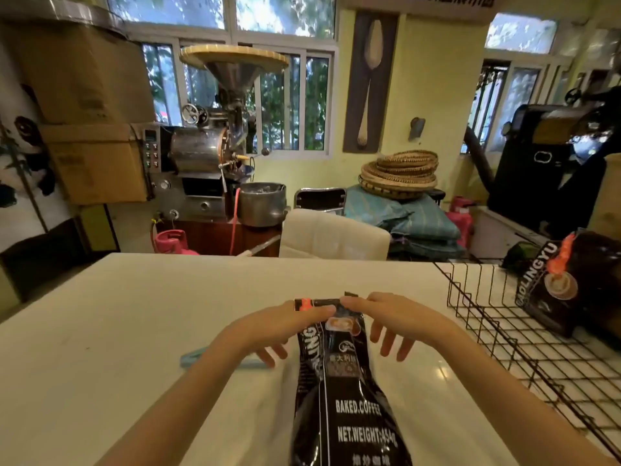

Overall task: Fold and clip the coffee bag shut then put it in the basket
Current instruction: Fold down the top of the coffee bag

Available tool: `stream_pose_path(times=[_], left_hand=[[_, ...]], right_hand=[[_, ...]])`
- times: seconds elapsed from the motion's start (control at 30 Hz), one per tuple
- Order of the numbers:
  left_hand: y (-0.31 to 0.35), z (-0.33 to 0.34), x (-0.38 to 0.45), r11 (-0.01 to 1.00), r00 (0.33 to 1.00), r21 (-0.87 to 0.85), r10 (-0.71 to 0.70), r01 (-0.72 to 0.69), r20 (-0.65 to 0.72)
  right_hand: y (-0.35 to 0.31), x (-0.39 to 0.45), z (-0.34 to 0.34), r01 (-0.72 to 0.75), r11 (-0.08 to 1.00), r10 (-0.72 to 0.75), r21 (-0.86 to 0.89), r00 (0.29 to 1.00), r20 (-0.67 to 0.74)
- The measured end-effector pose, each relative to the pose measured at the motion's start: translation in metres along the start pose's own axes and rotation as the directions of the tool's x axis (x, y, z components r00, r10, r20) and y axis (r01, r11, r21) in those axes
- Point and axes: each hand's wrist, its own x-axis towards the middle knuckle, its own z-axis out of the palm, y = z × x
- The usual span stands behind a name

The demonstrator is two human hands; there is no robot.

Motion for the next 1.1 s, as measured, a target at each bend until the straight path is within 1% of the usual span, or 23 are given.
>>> stream_pose_path(times=[0.1, 0.2, 0.37, 0.47, 0.5, 0.53, 0.6, 0.67, 0.73, 0.83, 0.9, 0.93, 1.0, 1.1], left_hand=[[-0.005, 0.015, 0.004, 1.0, 0.999, 0.027, 0.004, -0.005, 0.039], [-0.012, 0.026, 0.006, 1.0, 1.0, -0.01, 0.011, -0.011, 0.009], [-0.013, 0.034, 0.006, 0.98, 0.99, -0.144, 0.139, -0.138, -0.008], [-0.015, 0.037, 0.006, 0.968, 0.986, -0.188, 0.155, -0.164, -0.059], [-0.016, 0.036, 0.006, 0.96, 0.978, -0.191, 0.189, -0.203, -0.092], [-0.016, 0.035, 0.004, 0.947, 0.963, -0.189, 0.236, -0.258, -0.132], [-0.011, 0.03, 0.001, 0.905, 0.909, -0.162, 0.356, -0.393, -0.214], [-0.003, 0.024, -0.005, 0.841, 0.833, -0.134, 0.475, -0.525, -0.282], [0.004, 0.018, -0.011, 0.774, 0.752, -0.096, 0.567, -0.626, -0.336], [0.01, 0.013, -0.019, 0.699, 0.637, -0.011, 0.645, -0.715, -0.422], [0.008, 0.013, -0.019, 0.673, 0.575, 0.056, 0.67, -0.738, -0.47], [0.006, 0.014, -0.017, 0.667, 0.558, 0.074, 0.673, -0.741, -0.486], [0.0, 0.017, -0.01, 0.668, 0.551, 0.071, 0.665, -0.741, -0.504], [-0.01, 0.023, -0.003, 0.696, 0.58, 0.031, 0.621, -0.717, -0.528]], right_hand=[[0.01, 0.001, 0.015, -0.051, 0.997, 0.052, 0.058, 0.998, -0.017], [0.022, 0.002, 0.03, -0.069, 0.983, 0.074, 0.171, 0.997, -0.024], [0.025, -0.002, 0.038, -0.013, 0.957, 0.018, 0.289, 1.0, -0.016], [0.023, -0.007, 0.04, 0.034, 0.936, -0.009, 0.35, 0.997, -0.074], [0.022, -0.009, 0.038, 0.067, 0.93, -0.029, 0.361, 0.994, -0.109], [0.019, -0.012, 0.036, 0.11, 0.922, -0.056, 0.371, 0.987, -0.154], [0.013, -0.019, 0.03, 0.223, 0.897, -0.125, 0.381, 0.956, -0.264], [0.005, -0.027, 0.021, 0.353, 0.861, -0.208, 0.366, 0.901, -0.38], [-0.003, -0.036, 0.013, 0.469, 0.817, -0.286, 0.337, 0.836, -0.469], [-0.012, -0.046, 0.005, 0.595, 0.755, -0.374, 0.277, 0.737, -0.563], [-0.013, -0.047, 0.006, 0.64, 0.734, -0.405, 0.229, 0.682, -0.609], [-0.013, -0.046, 0.008, 0.657, 0.722, -0.415, 0.219, 0.664, -0.621], [-0.01, -0.042, 0.012, 0.678, 0.704, -0.43, 0.209, 0.642, -0.635], [-0.008, -0.039, 0.016, 0.69, 0.696, -0.442, 0.198, 0.63, -0.639]])
